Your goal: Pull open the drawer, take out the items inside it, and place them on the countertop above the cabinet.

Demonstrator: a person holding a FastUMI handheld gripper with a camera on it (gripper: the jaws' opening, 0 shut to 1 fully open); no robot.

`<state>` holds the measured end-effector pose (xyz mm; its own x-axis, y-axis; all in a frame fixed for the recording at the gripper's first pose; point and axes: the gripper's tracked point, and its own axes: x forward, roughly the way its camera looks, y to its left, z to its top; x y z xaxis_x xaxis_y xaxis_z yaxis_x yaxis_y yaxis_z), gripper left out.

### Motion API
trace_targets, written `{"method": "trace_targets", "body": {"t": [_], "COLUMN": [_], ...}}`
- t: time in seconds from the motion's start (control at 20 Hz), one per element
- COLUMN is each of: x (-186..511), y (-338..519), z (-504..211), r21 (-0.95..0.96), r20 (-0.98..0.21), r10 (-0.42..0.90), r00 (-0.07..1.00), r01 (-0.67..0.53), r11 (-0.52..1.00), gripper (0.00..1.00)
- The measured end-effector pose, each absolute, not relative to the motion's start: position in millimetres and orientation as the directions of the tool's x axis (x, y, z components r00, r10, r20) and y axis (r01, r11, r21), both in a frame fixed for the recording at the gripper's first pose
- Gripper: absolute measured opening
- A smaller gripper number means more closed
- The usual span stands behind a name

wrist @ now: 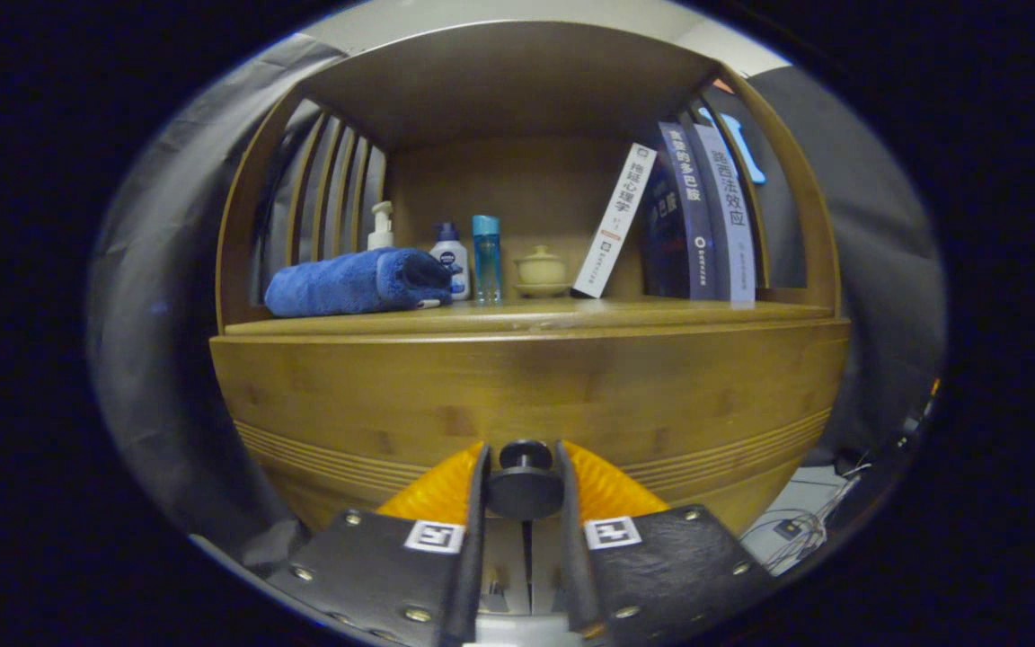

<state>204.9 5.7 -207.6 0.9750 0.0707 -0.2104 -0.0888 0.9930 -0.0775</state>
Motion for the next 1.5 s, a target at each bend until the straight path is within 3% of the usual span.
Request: {"method": "trace_targets", "body": {"t": [0.7, 1.5], "x": [94, 12], "y": [-10, -10], "z": [-200, -202], "r21": [-0.115, -0.012], "r20": [-0.243, -0.315], "r10": [0.006, 0.094], "r00": [0.97, 0.944], "r01": [-0.035, -0.103], "r11": [0.993, 0.995], "gripper": [0.33, 0.33]}}
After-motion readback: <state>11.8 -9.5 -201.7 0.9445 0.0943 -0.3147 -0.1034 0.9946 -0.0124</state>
